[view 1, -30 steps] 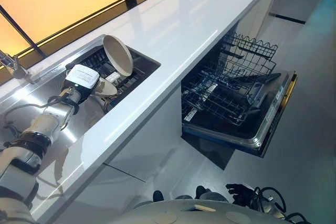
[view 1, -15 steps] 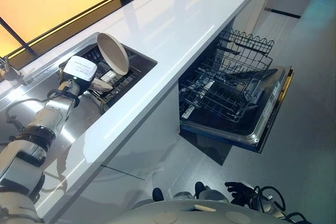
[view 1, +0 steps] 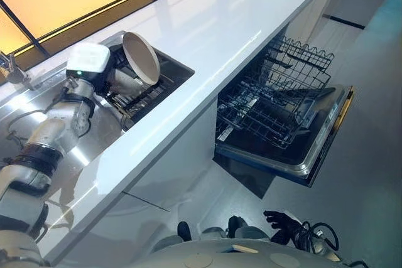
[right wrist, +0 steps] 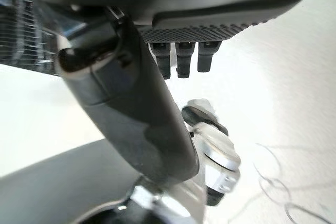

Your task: Pick up plates and place into dishwasher.

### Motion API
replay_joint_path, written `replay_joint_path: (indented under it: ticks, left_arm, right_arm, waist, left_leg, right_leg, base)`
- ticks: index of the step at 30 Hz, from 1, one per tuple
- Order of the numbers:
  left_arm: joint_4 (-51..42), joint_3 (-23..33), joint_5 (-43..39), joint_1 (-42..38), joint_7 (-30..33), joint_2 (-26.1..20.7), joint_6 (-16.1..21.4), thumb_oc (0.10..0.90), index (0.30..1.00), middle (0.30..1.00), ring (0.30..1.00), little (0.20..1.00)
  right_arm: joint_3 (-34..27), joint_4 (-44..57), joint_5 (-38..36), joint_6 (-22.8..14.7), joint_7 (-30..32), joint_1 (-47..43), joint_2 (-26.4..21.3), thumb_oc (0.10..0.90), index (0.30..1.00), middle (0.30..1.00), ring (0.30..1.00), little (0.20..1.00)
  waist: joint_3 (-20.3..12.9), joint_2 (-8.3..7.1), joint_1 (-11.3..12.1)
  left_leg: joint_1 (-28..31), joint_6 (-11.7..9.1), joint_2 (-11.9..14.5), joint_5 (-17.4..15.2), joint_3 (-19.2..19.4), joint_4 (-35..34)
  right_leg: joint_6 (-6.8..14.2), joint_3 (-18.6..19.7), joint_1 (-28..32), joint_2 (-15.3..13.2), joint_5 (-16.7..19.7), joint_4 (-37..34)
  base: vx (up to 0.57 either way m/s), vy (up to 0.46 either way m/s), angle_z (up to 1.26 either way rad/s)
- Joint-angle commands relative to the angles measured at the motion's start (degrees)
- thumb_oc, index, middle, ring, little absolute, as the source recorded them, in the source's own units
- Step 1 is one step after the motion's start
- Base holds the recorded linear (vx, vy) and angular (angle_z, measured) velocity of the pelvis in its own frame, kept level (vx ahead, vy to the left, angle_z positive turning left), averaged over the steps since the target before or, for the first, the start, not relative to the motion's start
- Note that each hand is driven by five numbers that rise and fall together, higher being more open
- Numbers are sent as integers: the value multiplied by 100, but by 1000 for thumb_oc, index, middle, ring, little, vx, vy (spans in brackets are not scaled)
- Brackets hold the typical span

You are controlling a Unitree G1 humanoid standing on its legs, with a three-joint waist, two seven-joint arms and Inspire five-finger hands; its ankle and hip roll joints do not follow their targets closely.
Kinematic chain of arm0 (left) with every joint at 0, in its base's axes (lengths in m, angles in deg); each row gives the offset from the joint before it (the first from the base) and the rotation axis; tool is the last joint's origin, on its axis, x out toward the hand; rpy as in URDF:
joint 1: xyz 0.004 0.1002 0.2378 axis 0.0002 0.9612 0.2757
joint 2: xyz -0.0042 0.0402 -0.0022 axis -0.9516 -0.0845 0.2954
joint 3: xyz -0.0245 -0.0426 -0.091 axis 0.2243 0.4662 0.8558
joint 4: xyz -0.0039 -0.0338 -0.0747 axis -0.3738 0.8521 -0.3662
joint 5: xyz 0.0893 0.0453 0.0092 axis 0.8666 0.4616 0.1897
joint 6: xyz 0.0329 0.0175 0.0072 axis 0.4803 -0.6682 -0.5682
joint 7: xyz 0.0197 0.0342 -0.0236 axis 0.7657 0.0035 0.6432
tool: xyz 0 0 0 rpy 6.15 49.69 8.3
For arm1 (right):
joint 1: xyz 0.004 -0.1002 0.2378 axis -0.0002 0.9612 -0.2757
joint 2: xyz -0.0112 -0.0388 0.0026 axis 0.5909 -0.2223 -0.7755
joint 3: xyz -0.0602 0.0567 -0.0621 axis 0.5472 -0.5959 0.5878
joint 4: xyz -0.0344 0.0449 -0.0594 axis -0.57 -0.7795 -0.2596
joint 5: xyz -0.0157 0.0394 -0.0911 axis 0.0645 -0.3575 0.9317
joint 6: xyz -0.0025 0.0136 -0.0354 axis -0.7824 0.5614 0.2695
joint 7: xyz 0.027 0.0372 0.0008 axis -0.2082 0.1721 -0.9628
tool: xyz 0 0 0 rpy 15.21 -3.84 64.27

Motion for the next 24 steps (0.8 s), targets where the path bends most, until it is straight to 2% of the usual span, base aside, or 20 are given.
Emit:
replay_joint_path:
  ticks: [1,2,3,4,5,7,8,9,10,13,18,24]
  left_arm:
    - [-499,1215,-343,-417,865,-744,82,100,300,300,300,200]
    - [-746,1426,-498,-238,893,-800,71,100,300,300,300,200]
    - [-937,1674,-575,-42,934,-776,166,141,335,335,335,241]
    - [-1024,1843,-582,109,934,-741,266,213,396,396,396,313]
    - [-1152,1986,-710,274,926,-746,432,267,444,444,444,367]
    - [-1431,2146,-734,478,859,-710,574,281,455,455,455,381]
    - [-1541,2187,-759,552,846,-702,642,229,411,411,411,329]
    - [-1628,2213,-795,596,864,-699,764,144,338,338,338,244]
    - [-1693,2205,-809,580,887,-705,831,100,300,300,300,200]
    - [-1910,2237,-959,565,950,-714,1059,100,300,300,300,200]
    - [-2532,2389,-1117,780,924,-616,1351,100,300,300,300,200]
    - [-3171,2295,-1381,861,575,-314,1700,100,300,300,300,200]
  right_arm:
    - [-111,1525,-757,-499,75,-347,207,800,900,900,900,900]
    - [-120,1945,-869,-461,67,-299,226,800,900,900,900,900]
    - [-133,2274,-998,-529,33,-270,233,800,900,900,900,900]
    - [-118,2541,-1077,-525,47,-245,224,800,900,900,900,900]
    - [-133,2856,-1255,-682,40,-229,218,800,900,900,900,900]
    - [-188,3343,-1425,-789,119,-237,236,800,900,900,900,900]
    - [-235,3583,-1493,-897,194,-252,228,800,900,900,900,900]
    - [-308,3850,-1553,-972,277,-286,210,800,900,900,900,900]
    - [-354,4029,-1547,-1017,381,-336,198,800,900,900,900,900]
    - [-497,4629,-1374,-1081,799,-489,120,800,900,900,900,900]
    - [-739,5589,-453,-1193,1634,-774,-91,800,900,900,900,900]
    - [-1016,6517,280,-1126,2334,-1581,-875,800,900,900,900,900]
  waist:
    - [-350,119,95]
    - [-365,114,102]
    - [-372,105,119]
    - [-377,102,123]
    - [-394,97,135]
    - [-413,94,153]
    - [-425,93,153]
    - [-445,97,150]
    - [-462,97,148]
    - [-504,112,155]
    - [-560,118,210]
    - [-558,80,364]
  left_leg:
    - [112,177,-361,-832,4,141]
    - [122,173,-356,-832,-4,131]
    - [124,167,-350,-833,-12,132]
    - [126,163,-346,-837,-16,135]
    - [136,154,-338,-845,-18,129]
    - [145,149,-328,-846,-17,121]
    - [150,149,-323,-848,-10,118]
    - [155,152,-317,-851,0,115]
    - [158,156,-310,-851,12,109]
    - [164,164,-293,-848,39,95]
    - [194,183,-283,-855,25,71]
    - [208,183,-288,-864,-36,73]
  right_leg:
    - [280,39,-218,159,-366,325]
    - [276,27,-205,158,-370,314]
    - [269,14,-195,151,-372,304]
    - [265,5,-193,149,-376,307]
    - [266,-6,-182,147,-378,293]
    - [268,-25,-175,145,-384,285]
    - [273,-29,-171,145,-388,283]
    - [277,-30,-175,145,-395,290]
    - [280,-30,-180,146,-398,296]
    - [285,-18,-192,147,-413,319]
    - [282,-14,-175,145,-413,310]
    - [277,-31,-138,147,-396,287]
  base:
    - [-68,-41,2]
    - [-62,-31,3]
    - [-65,-28,3]
    - [-73,-26,0]
    - [-61,-20,-1]
    - [-64,-19,-1]
    - [-71,-17,-1]
    - [-64,-15,0]
    - [-56,-14,0]
    - [-51,-6,2]
    - [-28,-2,1]
    - [0,0,0]
